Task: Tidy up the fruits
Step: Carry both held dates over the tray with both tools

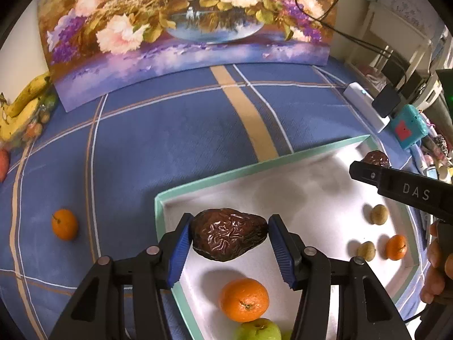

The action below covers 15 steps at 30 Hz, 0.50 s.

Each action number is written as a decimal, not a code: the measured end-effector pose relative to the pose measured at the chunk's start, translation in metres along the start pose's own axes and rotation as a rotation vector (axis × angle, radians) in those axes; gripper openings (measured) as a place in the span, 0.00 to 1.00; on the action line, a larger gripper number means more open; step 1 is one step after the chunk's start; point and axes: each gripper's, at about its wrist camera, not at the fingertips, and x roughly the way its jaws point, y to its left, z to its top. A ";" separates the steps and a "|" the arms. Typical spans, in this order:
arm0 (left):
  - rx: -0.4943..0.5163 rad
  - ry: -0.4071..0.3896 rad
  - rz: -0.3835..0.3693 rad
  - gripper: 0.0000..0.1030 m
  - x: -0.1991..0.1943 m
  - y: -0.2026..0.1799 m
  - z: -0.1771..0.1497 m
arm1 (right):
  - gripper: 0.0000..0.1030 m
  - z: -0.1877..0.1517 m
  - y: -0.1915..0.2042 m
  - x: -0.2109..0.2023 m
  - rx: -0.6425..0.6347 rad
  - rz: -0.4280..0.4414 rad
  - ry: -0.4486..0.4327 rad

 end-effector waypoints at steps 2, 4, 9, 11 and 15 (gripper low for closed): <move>-0.001 0.011 0.003 0.55 0.003 -0.001 -0.002 | 0.56 -0.002 -0.003 0.006 0.010 -0.003 0.015; -0.003 0.023 0.011 0.55 0.006 -0.001 -0.004 | 0.56 -0.003 -0.006 0.010 0.018 -0.004 0.024; -0.003 0.053 0.028 0.55 0.015 -0.002 -0.008 | 0.56 -0.007 -0.010 0.020 0.027 -0.015 0.043; -0.008 0.048 0.027 0.55 0.016 -0.001 -0.009 | 0.56 -0.009 -0.010 0.024 0.029 -0.014 0.053; -0.017 0.052 0.021 0.55 0.016 0.000 -0.009 | 0.56 -0.012 -0.009 0.033 0.023 -0.019 0.069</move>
